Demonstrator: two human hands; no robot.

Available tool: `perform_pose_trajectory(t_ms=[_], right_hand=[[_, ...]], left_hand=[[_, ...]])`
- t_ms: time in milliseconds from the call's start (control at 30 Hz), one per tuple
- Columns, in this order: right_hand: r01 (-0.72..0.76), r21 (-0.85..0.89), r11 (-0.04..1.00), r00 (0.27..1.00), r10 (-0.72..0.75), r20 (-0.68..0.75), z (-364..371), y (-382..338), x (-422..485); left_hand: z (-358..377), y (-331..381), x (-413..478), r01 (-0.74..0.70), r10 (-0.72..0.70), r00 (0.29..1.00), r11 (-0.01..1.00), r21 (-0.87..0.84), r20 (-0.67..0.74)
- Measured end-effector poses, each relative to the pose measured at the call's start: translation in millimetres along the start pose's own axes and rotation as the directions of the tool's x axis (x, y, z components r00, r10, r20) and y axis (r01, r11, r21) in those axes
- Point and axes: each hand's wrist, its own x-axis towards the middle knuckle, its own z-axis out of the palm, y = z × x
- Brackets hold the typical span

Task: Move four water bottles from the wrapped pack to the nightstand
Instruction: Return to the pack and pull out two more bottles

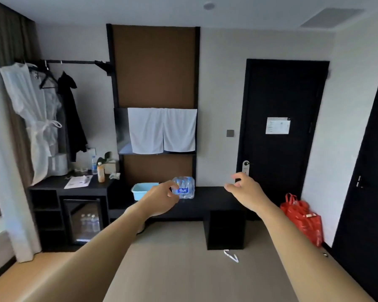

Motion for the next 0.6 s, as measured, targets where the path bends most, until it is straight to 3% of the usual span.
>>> perform_pose_trajectory(t_ms=[233, 400, 600], right_hand=[[0.014, 0.002, 1.000, 0.999, -0.014, -0.033, 39, 21, 212], [0.024, -0.002, 1.000, 0.996, -0.024, 0.082, 88, 66, 373], [0.009, 0.066, 0.998, 0.994, -0.016, 0.105, 132, 94, 573]], left_hand=[[6, -45, 228, -0.052, 0.051, 0.999, 0.997, -0.064, -0.016], [43, -94, 385, -0.043, 0.043, 0.999, 0.998, -0.044, -0.009], [41, -138, 578, 0.011, -0.013, 0.998, 0.999, -0.034, -0.058]])
